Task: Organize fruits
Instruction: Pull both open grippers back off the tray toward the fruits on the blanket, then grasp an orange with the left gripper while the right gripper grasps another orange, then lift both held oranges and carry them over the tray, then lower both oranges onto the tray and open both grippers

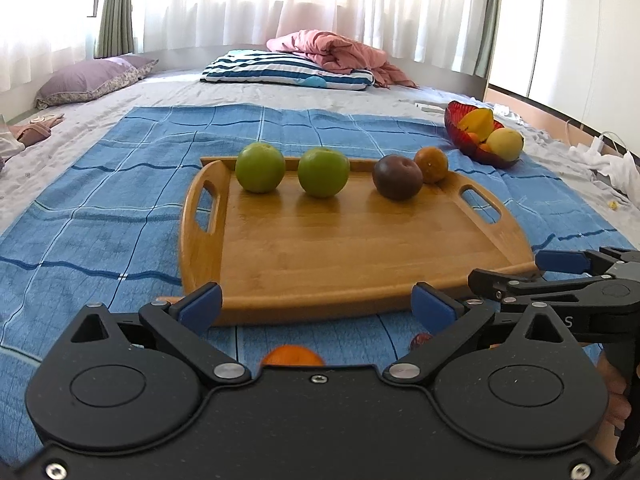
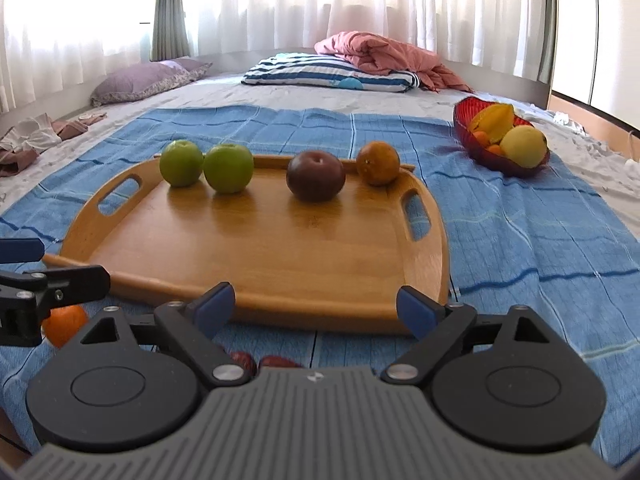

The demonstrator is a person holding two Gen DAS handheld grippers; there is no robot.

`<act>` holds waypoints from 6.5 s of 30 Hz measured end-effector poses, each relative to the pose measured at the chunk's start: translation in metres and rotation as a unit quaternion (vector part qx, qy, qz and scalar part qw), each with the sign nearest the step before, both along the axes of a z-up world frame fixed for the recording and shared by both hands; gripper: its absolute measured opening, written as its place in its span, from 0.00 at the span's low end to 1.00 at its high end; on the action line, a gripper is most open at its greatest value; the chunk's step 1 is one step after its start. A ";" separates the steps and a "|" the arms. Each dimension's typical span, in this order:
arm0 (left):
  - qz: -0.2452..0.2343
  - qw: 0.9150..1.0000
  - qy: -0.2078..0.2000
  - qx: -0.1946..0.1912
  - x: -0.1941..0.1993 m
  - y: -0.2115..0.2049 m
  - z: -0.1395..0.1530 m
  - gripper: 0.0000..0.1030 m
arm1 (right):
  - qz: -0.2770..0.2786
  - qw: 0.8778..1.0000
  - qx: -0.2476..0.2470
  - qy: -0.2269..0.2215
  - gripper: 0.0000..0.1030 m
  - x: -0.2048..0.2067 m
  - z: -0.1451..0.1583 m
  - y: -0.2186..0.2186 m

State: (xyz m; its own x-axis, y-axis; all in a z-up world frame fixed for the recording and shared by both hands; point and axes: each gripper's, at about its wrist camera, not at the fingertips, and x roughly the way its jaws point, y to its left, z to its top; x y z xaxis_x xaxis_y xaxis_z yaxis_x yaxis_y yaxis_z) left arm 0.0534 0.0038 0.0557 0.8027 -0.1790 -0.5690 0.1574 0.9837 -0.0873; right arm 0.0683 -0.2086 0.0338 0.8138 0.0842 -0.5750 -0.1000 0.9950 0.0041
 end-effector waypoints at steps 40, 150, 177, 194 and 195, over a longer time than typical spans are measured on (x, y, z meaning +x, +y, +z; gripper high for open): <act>0.007 0.999 0.039 -0.007 -0.028 0.018 -0.029 0.62 | 0.021 0.999 0.044 0.006 0.93 -0.062 -0.017 0.021; 0.073 0.996 0.059 -0.007 0.189 0.014 -0.022 0.38 | -0.054 0.998 0.017 0.042 0.40 0.170 -0.018 -0.038; 0.083 0.995 0.058 0.010 0.192 0.010 -0.028 0.45 | -0.046 0.998 0.021 0.041 0.56 0.168 -0.023 -0.039; 0.055 0.998 0.029 0.005 0.150 0.005 -0.011 0.85 | -0.025 0.999 0.028 0.009 0.83 0.136 -0.011 -0.040; 0.053 0.998 0.028 0.005 0.146 0.004 -0.010 0.85 | -0.024 0.999 0.028 0.008 0.84 0.133 -0.011 -0.040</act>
State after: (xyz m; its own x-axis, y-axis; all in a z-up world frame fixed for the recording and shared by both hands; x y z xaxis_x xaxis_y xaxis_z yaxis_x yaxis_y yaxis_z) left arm 0.1994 0.0080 0.0454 0.7842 -0.0884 -0.6141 0.0478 0.9955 -0.0823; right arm 0.2014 -0.2483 0.0232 0.8084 0.0770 -0.5836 -0.0508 0.9968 0.0612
